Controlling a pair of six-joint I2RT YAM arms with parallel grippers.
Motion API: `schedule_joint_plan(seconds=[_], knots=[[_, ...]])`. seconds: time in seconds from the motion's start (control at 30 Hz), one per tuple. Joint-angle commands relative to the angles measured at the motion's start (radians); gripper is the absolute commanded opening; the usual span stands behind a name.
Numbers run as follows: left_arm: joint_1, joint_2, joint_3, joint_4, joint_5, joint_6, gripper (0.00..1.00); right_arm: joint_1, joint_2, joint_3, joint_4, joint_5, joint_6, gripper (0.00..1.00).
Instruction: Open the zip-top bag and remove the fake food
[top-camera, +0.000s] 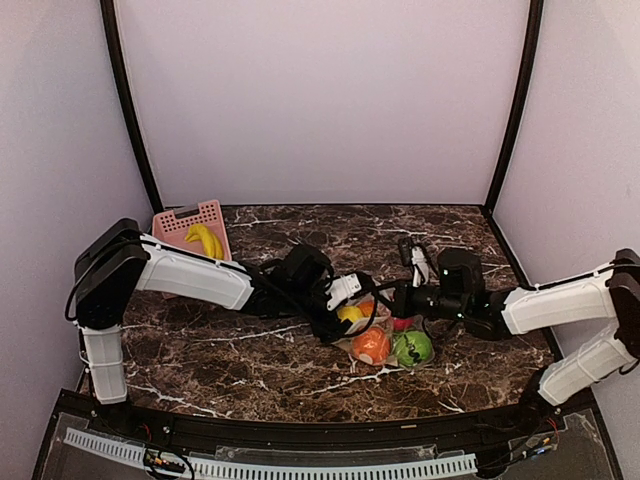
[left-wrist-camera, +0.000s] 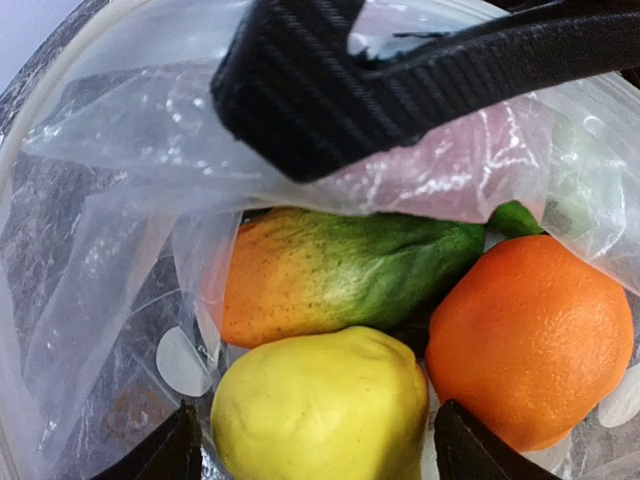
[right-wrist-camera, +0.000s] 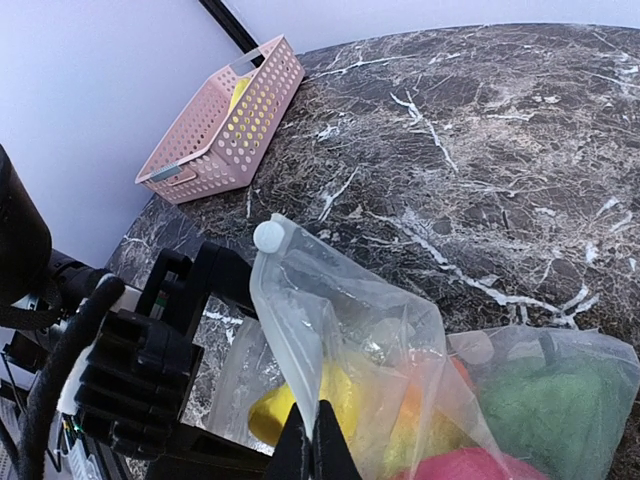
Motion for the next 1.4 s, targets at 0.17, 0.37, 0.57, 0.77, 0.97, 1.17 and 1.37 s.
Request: schedule_joint_plan(seconds=[0.17,0.37,0.57,0.77,0.97,1.17,1.37], knots=[[0.029,0.044,-0.059,0.042,-0.012,-0.037,0.79,0.007,0.08,-0.018,0.085,-0.001,0.019,0.0],[0.029,0.046,-0.058,0.058,0.011,-0.031,0.63,0.007,0.098,-0.011,0.09,-0.007,0.022,0.0],[0.029,-0.043,-0.102,0.092,-0.01,-0.048,0.51,0.007,0.081,-0.004,0.068,0.001,0.014,0.0],[0.029,-0.153,-0.208,0.19,-0.001,-0.073,0.45,0.007,0.059,-0.006,0.052,0.017,0.009,0.0],[0.029,-0.22,-0.266,0.247,0.014,-0.098,0.44,0.007,0.039,-0.011,0.046,0.019,0.007,0.0],[0.03,-0.303,-0.308,0.32,0.046,-0.151,0.45,0.007,0.011,-0.011,0.027,0.03,0.001,0.0],[0.045,-0.348,-0.308,0.368,0.098,-0.237,0.47,0.007,0.013,-0.016,0.033,0.028,0.007,0.0]])
